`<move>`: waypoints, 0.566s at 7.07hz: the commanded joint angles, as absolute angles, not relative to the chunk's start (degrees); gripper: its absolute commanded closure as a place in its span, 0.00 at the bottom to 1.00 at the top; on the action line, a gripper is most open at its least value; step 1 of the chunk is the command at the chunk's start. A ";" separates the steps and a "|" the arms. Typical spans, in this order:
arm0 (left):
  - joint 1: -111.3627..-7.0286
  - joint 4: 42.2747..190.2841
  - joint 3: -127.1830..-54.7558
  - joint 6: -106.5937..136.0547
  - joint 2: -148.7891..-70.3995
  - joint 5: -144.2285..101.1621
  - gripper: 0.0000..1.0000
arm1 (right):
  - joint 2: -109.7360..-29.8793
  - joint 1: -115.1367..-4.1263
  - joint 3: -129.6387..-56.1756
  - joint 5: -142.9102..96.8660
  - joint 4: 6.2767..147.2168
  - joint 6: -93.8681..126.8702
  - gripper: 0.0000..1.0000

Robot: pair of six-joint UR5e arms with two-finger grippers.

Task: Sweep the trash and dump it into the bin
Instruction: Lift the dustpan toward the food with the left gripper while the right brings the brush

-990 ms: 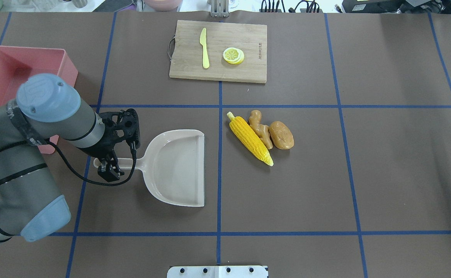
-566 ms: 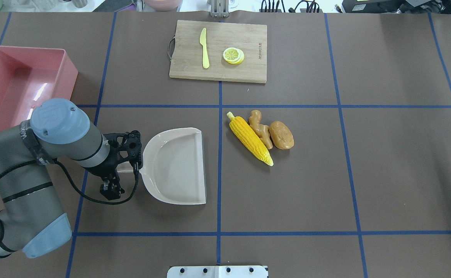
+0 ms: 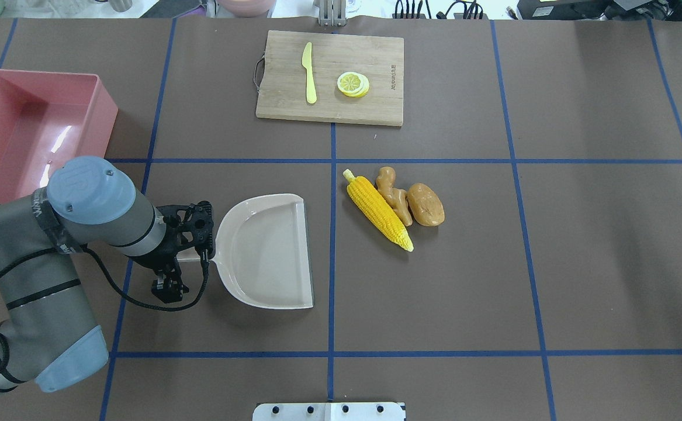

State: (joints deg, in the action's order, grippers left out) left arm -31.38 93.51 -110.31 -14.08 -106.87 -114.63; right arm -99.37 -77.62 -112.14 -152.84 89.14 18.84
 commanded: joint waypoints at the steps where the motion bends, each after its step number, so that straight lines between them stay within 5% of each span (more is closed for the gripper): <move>1: -31.38 93.87 -108.12 -14.15 -107.14 -114.61 0.01 | -98.70 -77.34 -111.19 -157.92 87.45 18.81 1.00; 2: -31.38 93.87 -107.93 -14.15 -107.05 -114.61 0.11 | -96.96 -75.60 -110.49 -157.94 87.54 19.42 1.00; 3: -31.38 93.95 -108.54 -13.89 -107.05 -114.78 0.72 | -96.16 -74.02 -110.13 -159.51 87.63 19.86 1.00; 4: -31.64 93.61 -110.29 -13.63 -106.70 -115.22 1.00 | -95.63 -71.05 -109.26 -163.00 87.45 19.69 1.00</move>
